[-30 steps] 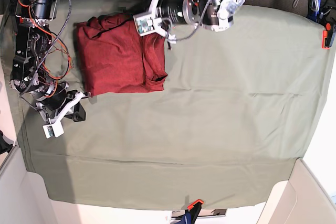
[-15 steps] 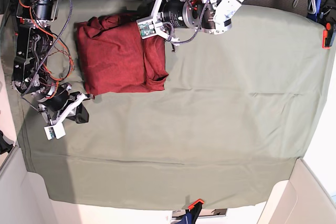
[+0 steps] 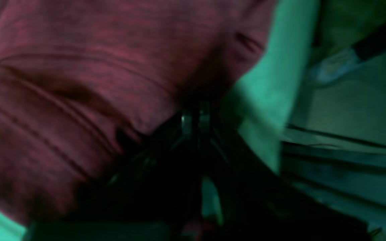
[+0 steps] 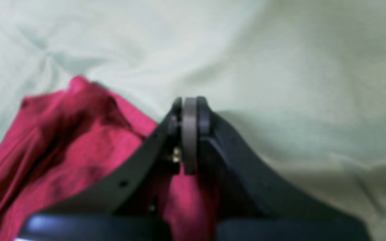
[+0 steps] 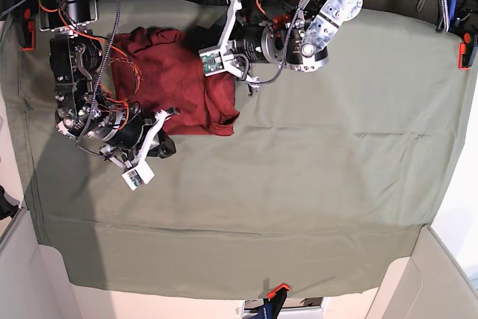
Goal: Fold the T-shirt properly
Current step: 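Grasp the bundle with both grippers and drag it toward the cloth's center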
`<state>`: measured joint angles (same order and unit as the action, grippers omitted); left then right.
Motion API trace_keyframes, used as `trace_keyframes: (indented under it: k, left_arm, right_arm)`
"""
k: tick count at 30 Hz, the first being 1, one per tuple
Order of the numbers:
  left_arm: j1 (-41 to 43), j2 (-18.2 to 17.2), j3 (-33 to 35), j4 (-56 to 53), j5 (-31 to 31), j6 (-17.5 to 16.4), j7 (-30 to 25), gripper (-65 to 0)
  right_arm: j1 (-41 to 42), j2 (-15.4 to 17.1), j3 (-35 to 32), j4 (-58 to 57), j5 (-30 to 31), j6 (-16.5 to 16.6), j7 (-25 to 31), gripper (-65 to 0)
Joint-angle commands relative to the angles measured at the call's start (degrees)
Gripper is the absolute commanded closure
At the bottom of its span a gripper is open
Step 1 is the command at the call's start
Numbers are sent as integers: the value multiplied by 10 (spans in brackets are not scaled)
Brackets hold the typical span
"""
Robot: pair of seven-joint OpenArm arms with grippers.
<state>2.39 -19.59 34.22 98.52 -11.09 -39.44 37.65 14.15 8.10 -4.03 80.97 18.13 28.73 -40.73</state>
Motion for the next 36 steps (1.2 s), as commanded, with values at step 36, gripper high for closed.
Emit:
trace_keyframes:
  k: [36]
  left_arm:
    - [-21,-108,-129,-12,-80,-6,48,0]
  right_arm:
    - [-63,14,25,9,24,1,-4,0]
